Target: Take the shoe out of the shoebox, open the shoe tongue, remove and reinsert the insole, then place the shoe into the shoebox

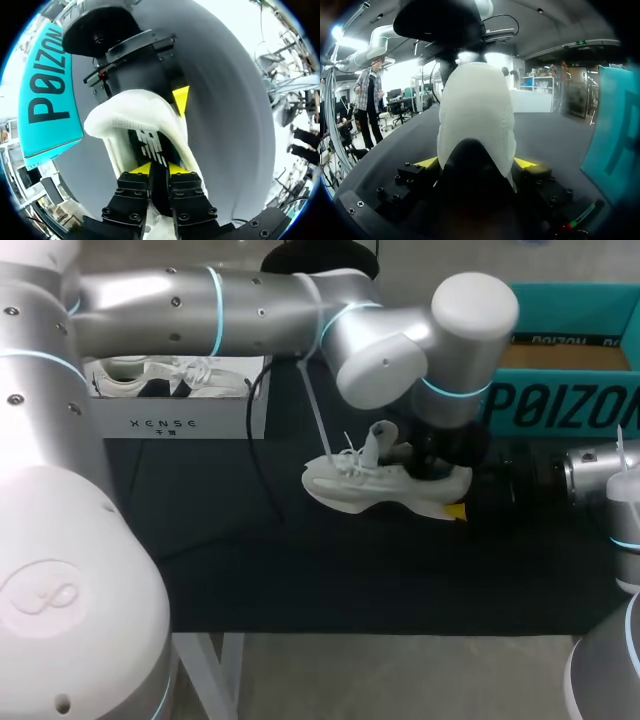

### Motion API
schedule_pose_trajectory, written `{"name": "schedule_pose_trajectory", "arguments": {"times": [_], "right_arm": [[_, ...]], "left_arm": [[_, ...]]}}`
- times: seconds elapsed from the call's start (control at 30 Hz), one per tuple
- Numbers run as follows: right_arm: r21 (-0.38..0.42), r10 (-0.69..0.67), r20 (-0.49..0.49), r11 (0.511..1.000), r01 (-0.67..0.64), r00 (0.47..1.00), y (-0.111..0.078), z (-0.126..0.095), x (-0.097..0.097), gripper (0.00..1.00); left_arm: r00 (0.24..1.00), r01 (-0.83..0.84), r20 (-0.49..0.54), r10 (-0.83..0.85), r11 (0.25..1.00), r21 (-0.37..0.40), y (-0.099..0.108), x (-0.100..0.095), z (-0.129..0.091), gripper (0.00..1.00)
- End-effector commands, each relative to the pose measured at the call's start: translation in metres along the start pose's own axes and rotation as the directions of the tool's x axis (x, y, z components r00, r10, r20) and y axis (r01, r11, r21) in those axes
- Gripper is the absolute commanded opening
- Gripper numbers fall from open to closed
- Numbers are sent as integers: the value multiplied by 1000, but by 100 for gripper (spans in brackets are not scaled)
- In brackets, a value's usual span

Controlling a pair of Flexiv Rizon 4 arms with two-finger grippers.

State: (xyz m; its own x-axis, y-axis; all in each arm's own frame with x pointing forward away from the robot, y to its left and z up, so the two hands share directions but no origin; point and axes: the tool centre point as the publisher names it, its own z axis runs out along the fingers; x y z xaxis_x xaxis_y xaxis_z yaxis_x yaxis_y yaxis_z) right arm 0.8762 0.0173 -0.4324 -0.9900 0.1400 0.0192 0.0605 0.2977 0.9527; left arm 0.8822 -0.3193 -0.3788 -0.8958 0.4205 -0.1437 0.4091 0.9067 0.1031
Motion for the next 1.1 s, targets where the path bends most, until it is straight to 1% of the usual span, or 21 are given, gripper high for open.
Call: {"name": "schedule_pose_trajectory", "arguments": {"times": [0.03, 0.3, 0.57, 0.8, 0.87, 0.93, 1.1], "right_arm": [[2, 1, 1, 1000, -1, 1000, -3, 3, 0, 0], [2, 1, 1, 1000, -1, 1000, -3, 3, 0, 0], [2, 1, 1, 1000, -1, 1000, -3, 3, 0, 0], [2, 1, 1, 1000, -1, 1000, -3, 3, 0, 0], [2, 1, 1, 1000, -1, 1000, -3, 3, 0, 0], [2, 1, 1, 1000, -1, 1000, -3, 3, 0, 0], [2, 1, 1, 1000, -1, 1000, -3, 3, 0, 0]], "left_arm": [[1000, 10, 4, -10, 1000, -7, -2, -6, 3, 0], [998, 0, 63, 0, 1000, 0, -1, -11, -13, 0], [995, -15, 101, 13, 1000, 11, -1, -10, -31, 0], [992, -14, 127, 10, 1000, 24, 3, -11, -46, 0], [992, -13, 129, 10, 1000, 23, 4, -10, -46, 0], [994, -12, 109, 8, 999, 34, 7, -9, -42, 0], [999, -7, 48, 3, 998, 70, 9, -6, -26, 0]]}}
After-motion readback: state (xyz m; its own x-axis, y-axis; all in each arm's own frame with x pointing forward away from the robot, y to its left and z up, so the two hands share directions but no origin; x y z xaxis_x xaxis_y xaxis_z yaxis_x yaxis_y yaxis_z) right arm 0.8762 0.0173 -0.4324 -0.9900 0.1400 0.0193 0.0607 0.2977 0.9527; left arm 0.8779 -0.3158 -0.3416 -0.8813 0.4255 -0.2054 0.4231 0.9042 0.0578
